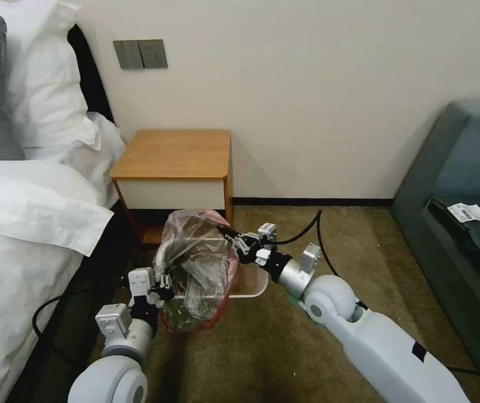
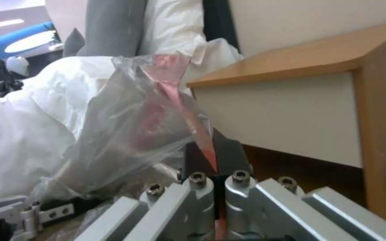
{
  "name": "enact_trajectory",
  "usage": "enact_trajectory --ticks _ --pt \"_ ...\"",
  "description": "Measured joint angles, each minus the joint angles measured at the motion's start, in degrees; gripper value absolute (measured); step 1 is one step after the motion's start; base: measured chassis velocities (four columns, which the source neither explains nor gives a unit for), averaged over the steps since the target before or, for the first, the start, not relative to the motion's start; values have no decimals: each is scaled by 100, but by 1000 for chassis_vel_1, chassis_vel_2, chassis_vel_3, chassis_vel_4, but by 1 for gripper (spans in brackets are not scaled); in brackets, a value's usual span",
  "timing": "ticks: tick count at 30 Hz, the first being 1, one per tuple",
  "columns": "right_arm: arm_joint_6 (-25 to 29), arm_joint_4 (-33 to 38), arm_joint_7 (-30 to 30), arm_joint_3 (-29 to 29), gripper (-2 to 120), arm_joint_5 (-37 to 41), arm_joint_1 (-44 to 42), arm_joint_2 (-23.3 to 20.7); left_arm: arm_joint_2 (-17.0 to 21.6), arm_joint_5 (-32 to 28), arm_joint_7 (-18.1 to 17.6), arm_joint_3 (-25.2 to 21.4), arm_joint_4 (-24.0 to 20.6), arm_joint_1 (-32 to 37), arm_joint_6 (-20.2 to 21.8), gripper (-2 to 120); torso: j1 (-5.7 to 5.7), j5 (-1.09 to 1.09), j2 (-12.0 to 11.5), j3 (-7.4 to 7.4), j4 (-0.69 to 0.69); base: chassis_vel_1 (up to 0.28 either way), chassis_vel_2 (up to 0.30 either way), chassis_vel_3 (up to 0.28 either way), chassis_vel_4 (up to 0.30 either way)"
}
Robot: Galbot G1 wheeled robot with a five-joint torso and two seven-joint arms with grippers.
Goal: Pick up the garbage bag from the table and place it over the trash can.
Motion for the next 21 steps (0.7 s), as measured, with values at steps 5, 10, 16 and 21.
enact_trajectory --ticks 5,10,16,21 --pt "38 68 -37 247 0 -4 -161 -126 13 -7 -6 -13 0 28 -32 7 0 0 0 0 0 0 0 0 0" --pt "112 99 -59 387 0 -26 -312 -241 23 -41 -7 -29 -34 57 -50 7 0 0 0 0 0 0 0 0 0" --pt "140 102 -118 638 0 -69 -459 -281 43 -113 -8 -57 -120 87 -53 7 0 0 0 0 0 0 0 0 0" --pt "205 96 -135 772 0 -70 -534 -416 56 -185 -8 -105 -206 131 -53 7 0 0 0 0 0 0 0 0 0"
